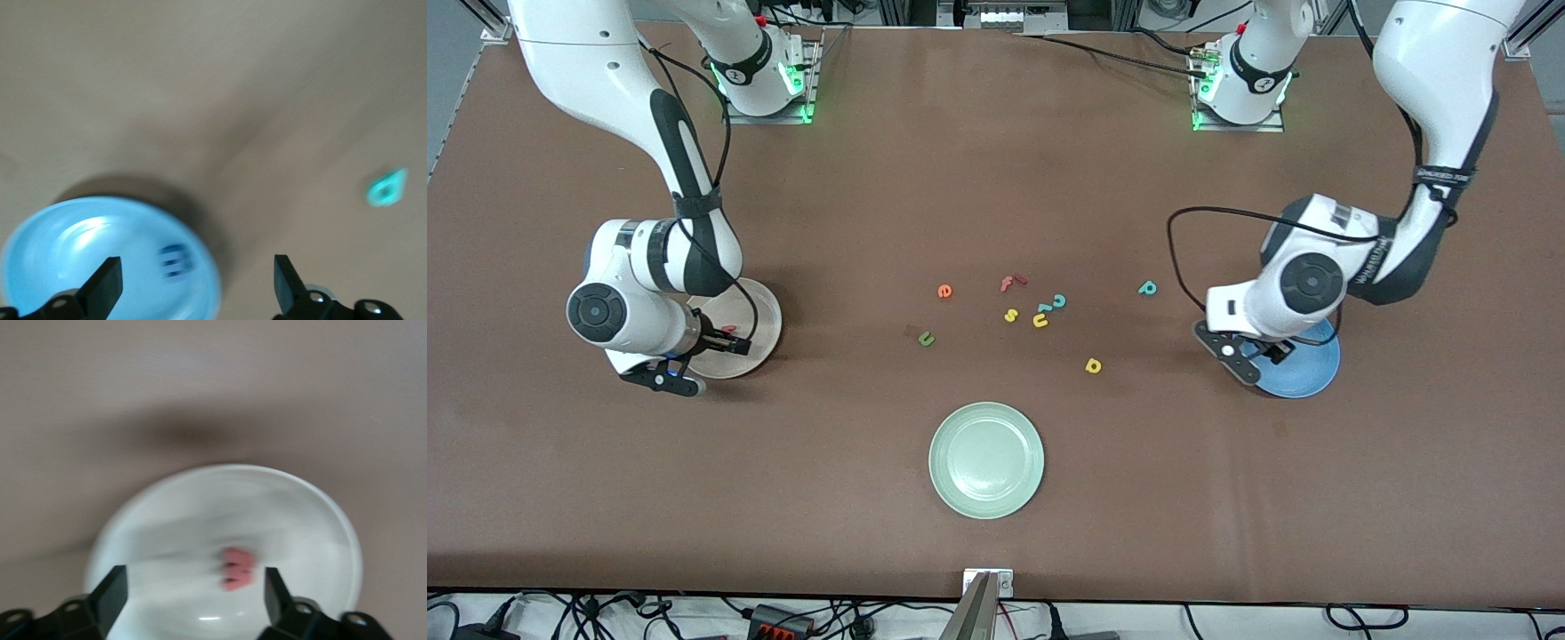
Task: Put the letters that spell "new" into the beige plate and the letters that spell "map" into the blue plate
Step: 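Release pink w on the white plate while the left gripper releases blue m, then grasp green n with the right gripper while the left gripper grasps teal a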
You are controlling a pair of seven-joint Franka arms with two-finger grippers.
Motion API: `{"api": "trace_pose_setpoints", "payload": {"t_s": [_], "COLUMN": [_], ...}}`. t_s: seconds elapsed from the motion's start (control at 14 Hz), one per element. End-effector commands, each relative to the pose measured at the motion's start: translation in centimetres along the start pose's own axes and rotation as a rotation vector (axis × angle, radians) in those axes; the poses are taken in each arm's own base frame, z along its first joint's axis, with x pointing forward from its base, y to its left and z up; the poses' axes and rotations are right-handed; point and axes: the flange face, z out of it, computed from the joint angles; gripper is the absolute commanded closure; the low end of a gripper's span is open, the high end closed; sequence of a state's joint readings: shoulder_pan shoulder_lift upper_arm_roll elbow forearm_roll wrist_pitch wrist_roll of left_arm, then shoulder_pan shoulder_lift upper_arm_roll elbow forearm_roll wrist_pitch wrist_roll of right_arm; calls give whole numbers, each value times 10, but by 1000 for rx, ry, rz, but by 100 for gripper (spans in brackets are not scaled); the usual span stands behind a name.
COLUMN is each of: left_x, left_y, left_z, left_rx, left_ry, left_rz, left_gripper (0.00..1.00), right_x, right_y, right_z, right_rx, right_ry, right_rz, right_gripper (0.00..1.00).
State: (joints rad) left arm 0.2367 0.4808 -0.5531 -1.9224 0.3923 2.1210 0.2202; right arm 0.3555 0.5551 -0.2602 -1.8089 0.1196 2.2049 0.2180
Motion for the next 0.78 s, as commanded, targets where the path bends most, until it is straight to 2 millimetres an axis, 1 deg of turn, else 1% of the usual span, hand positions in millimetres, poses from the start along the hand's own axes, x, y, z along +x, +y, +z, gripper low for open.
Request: {"api": "trace_pose_setpoints", "payload": {"t_s": [0.0, 0.07, 0.14, 0.21, 0.28, 0.36, 0.43, 0.5, 0.57, 0.64, 0.71], "left_x": [3, 3, -3, -14, -22, -24, -23, -21, -21, -20, -19], "left_y": [66, 84, 93, 101, 106, 112, 119, 123, 124, 125, 127], "left_z": [0, 8, 22, 40, 52, 58, 61, 63, 64, 66, 70], "left_rx": [-11, -23, -38, -57, -73, -79, -79, -74, -51, -23, -16], "left_ry": [-9, 9, 37, 90, 132, 142, 143, 156, 163, 167, 171], "left_rz": [-117, -150, -171, -173, -172, -161, -145, -122, -86, -47, -23], "left_gripper": [0, 0, 0, 0, 0, 0, 0, 0, 0, 6, 7], "right_x": [-7, -12, -15, -19, -24, -33, -44, -54, -58, -58, -56], "right_y": [-70, -98, -118, -132, -152, -179, -205, -224, -235, -242, -246], "right_z": [-32, -35, -34, -35, -39, -41, -36, -25, -18, -10, -7], "right_rx": [71, 88, 87, 81, 82, 81, 70, 57, 49, 49, 56], "right_ry": [28, 41, 47, 58, 70, 81, 84, 78, 90, 117, 144], "right_rz": [-103, -145, -177, -219, -251, -292, -343, -401, -467, -526, -562], "right_gripper": [0, 0, 0, 0, 0, 0, 0, 0, 0, 0, 0]}}
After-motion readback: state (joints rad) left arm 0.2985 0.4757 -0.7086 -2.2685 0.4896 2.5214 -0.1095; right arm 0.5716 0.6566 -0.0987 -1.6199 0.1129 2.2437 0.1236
